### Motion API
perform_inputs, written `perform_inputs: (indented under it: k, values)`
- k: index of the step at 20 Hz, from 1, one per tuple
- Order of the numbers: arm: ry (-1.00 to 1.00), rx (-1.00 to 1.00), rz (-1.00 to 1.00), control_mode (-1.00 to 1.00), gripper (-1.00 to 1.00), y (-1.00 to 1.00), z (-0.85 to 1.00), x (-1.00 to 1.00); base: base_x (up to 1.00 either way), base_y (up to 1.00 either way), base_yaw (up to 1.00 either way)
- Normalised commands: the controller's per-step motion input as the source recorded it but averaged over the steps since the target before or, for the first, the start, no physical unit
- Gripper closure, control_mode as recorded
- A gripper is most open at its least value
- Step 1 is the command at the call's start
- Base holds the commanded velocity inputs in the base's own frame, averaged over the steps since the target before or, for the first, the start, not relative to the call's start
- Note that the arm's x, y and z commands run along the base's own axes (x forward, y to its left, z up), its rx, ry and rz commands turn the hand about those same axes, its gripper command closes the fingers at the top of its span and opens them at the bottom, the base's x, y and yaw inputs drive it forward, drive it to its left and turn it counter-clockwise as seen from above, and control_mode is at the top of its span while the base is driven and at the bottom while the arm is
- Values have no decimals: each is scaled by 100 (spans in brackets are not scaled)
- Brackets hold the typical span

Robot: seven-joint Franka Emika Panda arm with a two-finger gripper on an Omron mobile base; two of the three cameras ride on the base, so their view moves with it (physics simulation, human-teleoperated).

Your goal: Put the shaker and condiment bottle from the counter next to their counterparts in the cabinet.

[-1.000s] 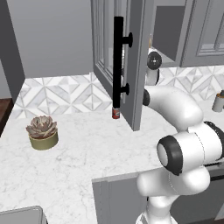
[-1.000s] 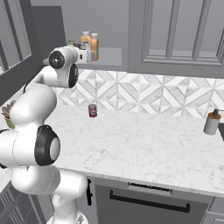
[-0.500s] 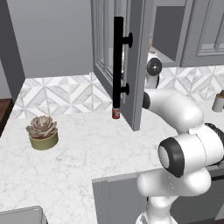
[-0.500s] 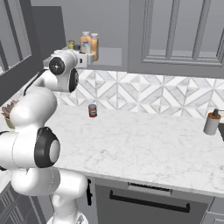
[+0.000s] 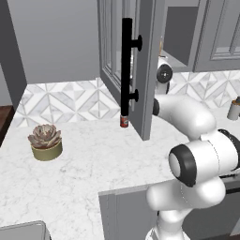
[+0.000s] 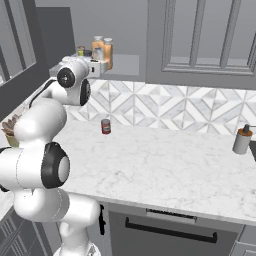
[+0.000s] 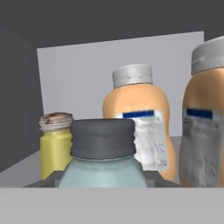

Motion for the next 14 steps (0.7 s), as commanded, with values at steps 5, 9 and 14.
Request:
perform_inputs:
  k: [5,9,14]
  values:
    - [0,0,0,-100,100,0,-49,36,0,0,0]
    - [-1,0,0,-100,-100,0,-56,31,0,0,0]
    - [-5,0,0,-100,-100,0,-63,16,0,0,0]
